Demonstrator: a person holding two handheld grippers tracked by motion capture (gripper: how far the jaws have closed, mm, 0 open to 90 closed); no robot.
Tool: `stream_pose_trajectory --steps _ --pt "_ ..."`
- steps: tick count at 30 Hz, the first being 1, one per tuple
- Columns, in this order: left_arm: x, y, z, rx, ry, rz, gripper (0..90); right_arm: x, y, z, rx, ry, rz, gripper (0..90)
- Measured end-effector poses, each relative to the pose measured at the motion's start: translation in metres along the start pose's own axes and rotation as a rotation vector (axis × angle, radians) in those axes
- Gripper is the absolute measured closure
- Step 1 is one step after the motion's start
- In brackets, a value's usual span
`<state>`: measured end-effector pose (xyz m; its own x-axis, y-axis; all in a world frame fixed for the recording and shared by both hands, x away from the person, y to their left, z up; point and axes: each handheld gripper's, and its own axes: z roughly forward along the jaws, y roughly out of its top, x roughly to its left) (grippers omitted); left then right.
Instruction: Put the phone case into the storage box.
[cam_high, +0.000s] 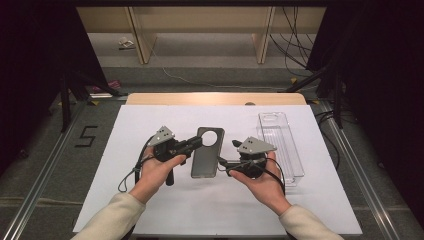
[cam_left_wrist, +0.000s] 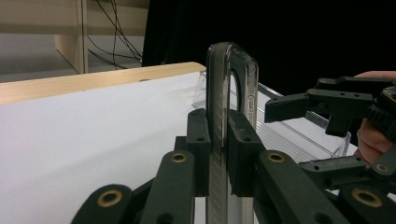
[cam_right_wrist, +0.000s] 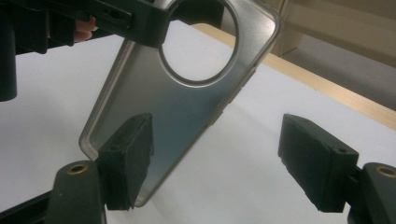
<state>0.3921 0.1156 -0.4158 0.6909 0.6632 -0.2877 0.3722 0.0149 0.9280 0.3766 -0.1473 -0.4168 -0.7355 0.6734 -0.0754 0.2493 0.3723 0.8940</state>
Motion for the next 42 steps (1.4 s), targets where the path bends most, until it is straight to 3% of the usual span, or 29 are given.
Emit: stream_pose_trajectory --steps 8,19,42 --pt "-0.006 -0.001 0.002 -0.010 -0.007 0.008 80.7 -0.007 0.001 0.000 -0.015 -0.007 0.050 27.5" --pt "-0.011 -0.004 0.006 -0.007 -0.004 0.011 80.7 -0.013 0.004 0.001 -0.027 -0.015 0.082 30.9" --pt "-0.014 -0.006 0.008 -0.017 0.015 0.011 80.7 -0.026 0.011 0.005 -0.076 0.008 0.208 54.6"
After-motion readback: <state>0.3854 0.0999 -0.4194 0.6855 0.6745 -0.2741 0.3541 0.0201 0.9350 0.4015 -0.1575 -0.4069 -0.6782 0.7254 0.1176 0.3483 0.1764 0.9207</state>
